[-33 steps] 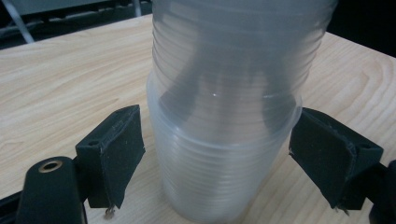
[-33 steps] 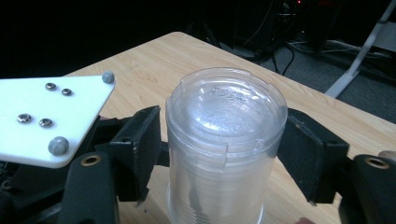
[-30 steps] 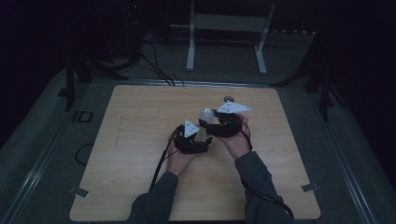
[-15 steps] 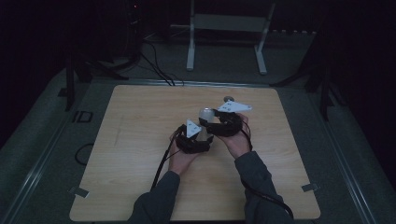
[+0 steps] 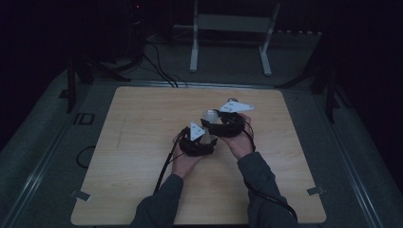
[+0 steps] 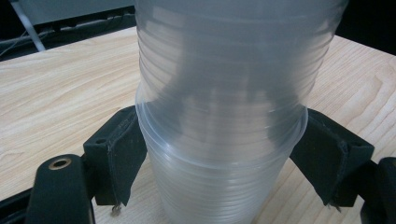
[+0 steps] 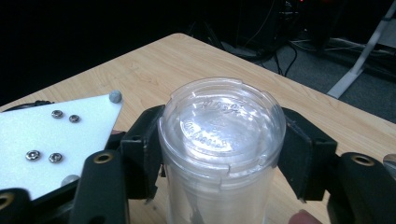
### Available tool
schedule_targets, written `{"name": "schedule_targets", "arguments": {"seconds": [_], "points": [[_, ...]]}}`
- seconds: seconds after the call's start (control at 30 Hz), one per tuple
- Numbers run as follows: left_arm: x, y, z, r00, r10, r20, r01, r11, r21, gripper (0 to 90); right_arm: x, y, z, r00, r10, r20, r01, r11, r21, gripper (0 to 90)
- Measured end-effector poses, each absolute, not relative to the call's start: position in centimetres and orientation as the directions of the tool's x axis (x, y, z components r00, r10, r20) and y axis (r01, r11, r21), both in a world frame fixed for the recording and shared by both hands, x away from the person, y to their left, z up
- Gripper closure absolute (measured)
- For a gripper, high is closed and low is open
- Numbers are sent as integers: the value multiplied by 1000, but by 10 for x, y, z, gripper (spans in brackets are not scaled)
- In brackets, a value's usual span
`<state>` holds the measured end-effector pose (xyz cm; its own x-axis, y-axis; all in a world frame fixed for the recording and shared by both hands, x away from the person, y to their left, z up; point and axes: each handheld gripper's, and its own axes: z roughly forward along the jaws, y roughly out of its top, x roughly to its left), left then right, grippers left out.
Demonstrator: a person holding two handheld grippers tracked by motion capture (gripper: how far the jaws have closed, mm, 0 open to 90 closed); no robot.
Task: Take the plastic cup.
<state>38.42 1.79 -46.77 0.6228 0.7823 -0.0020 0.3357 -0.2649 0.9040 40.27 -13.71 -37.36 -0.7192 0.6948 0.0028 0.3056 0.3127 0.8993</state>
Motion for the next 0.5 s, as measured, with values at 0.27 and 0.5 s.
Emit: {"name": "schedule_targets", "arguments": {"seconds": [0.27,0.5], "points": [[384,17,-468,627,779,6,330,-272,904,210,400,-139,-370,-718,696,-3,292,305,907,394],[384,18,-467,627,779,4,333,-273,903,209,396,-143,-356,-720,694,7,268,269,925,405]]}}
